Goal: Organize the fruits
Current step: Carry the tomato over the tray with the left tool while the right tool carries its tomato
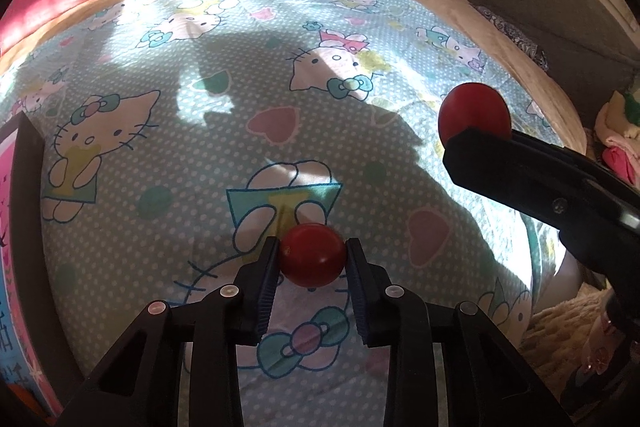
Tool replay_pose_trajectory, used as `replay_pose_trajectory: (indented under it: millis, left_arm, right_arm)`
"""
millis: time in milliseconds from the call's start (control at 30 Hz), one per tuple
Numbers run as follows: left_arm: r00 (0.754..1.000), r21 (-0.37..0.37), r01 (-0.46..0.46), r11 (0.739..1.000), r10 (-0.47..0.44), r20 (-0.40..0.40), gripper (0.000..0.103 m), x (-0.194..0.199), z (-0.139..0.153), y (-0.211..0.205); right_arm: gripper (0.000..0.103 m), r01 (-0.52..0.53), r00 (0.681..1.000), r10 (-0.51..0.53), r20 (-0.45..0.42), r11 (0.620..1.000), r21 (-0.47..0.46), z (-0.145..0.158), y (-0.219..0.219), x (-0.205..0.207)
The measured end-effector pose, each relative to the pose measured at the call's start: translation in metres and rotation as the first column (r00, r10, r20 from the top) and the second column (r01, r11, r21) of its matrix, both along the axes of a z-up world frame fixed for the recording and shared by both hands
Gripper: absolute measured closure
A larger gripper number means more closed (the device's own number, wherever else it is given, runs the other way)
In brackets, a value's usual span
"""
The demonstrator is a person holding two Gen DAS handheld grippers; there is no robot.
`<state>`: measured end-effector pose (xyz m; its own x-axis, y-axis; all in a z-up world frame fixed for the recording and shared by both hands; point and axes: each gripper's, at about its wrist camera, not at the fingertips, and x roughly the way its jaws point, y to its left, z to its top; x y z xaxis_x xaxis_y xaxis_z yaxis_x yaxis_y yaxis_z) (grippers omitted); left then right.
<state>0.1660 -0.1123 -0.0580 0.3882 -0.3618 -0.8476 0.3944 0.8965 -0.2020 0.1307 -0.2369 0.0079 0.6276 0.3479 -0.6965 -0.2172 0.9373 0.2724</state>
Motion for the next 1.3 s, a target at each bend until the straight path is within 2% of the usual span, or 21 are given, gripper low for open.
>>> replay_pose_trajectory:
  millis: [300, 633, 1000, 1300]
  left_arm:
    - [0.996, -0.031, -0.081, 0.996, 0.082, 0.036, 0.069, -0.013, 0.026, 0.038]
    - [0.977, -0.046, -0.189, 0.981, 0.193, 0.091, 0.069, -0.035, 0.057, 0.097]
    - [0.94, -0.062, -0.313, 0.948, 0.319, 0.121, 0.069, -0.062, 0.078, 0.166]
    - [0.892, -0.066, -0.428, 0.901, 0.434, 0.131, 0.069, -0.087, 0.082, 0.228]
  right_arm:
    - [0.074, -0.037, 0.999, 0.037, 0.017, 0.999, 0.015, 0.002, 0.012, 0.003]
    - [0.074, -0.133, 0.989, 0.131, 0.069, 0.991, 0.025, 0.015, 0.048, 0.0]
    - [0.074, -0.237, 0.967, 0.229, 0.11, 0.969, 0.069, 0.023, 0.086, -0.011]
    - [0.074, -0.346, 0.932, 0.338, 0.134, 0.937, 0.044, 0.024, 0.129, -0.022]
